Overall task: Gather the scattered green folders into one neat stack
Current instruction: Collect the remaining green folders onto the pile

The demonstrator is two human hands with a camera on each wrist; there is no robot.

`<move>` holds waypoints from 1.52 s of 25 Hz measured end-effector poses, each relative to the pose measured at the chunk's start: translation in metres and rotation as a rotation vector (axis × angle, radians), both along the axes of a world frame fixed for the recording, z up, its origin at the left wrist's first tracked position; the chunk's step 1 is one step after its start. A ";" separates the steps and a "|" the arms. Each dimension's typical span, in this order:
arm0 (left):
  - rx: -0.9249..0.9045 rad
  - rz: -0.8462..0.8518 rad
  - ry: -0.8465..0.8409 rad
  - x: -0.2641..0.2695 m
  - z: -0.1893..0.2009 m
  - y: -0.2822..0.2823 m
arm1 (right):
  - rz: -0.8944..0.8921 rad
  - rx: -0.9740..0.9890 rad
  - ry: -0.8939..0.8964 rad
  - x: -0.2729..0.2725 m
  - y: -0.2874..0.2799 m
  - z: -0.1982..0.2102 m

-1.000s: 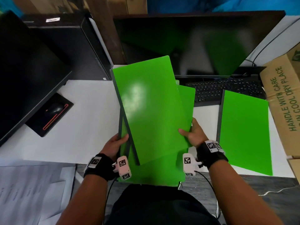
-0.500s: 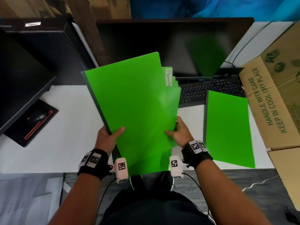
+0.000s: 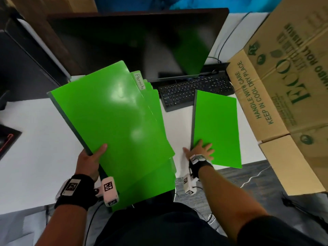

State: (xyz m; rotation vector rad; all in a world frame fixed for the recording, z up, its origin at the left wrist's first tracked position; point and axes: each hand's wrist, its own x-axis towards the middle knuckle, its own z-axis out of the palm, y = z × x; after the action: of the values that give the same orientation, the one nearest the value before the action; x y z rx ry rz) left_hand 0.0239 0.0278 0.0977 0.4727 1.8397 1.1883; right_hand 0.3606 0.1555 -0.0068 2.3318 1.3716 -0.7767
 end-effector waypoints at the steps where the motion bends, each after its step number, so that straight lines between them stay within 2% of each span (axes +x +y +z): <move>1: -0.021 -0.038 0.023 0.003 0.001 0.002 | 0.071 0.009 0.007 -0.014 -0.009 -0.001; 3: -0.020 -0.042 0.014 0.006 0.005 0.005 | 0.214 0.073 0.017 -0.031 -0.024 0.002; 4: -0.020 -0.021 -0.002 0.007 0.007 0.007 | 0.212 0.108 0.017 -0.027 -0.024 0.007; 5: -0.021 -0.018 0.009 0.007 0.011 0.007 | 0.132 0.129 0.000 -0.017 -0.019 0.010; 8: -0.008 -0.009 0.036 0.002 0.015 0.002 | -0.339 0.091 -0.057 0.028 -0.003 0.012; 10: -0.001 -0.010 0.051 0.000 0.011 0.001 | -0.546 0.040 -0.055 0.044 0.001 0.004; 15: -0.016 0.075 -0.025 -0.005 0.001 0.003 | -0.701 -0.058 0.097 0.029 -0.012 0.010; 17: 0.002 0.088 -0.053 -0.002 0.002 0.006 | -0.755 0.037 0.196 0.032 -0.016 0.010; 19: 0.023 0.094 -0.057 0.000 0.004 0.009 | -0.798 0.215 0.324 0.037 -0.018 0.012; 23: -0.026 0.162 -0.055 -0.008 0.008 0.004 | -0.709 0.543 0.490 0.044 -0.019 0.029; 25: -0.049 0.193 -0.046 -0.017 0.009 0.002 | -0.618 0.736 0.505 0.062 -0.018 0.039; 28: -0.097 0.227 -0.025 -0.033 0.005 -0.005 | -0.544 0.920 0.518 0.088 -0.025 0.055; 30: -0.109 0.249 -0.029 -0.038 0.005 -0.009 | -0.515 0.961 0.567 0.088 -0.038 0.071; 32: -0.097 0.243 -0.055 -0.036 0.004 -0.008 | -0.400 0.932 0.673 0.074 -0.050 0.082; 35: -0.111 0.173 -0.034 -0.020 0.008 -0.003 | -0.196 0.845 0.739 0.031 -0.055 0.082; 38: -0.030 0.082 -0.137 0.001 0.009 0.003 | -0.005 0.743 0.733 -0.019 -0.040 0.072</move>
State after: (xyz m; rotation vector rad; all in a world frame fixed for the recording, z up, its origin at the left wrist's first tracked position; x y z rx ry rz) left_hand 0.0254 0.0309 0.1065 0.2942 1.7708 1.2155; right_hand 0.3419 0.1159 0.0649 2.6861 2.2720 -1.4069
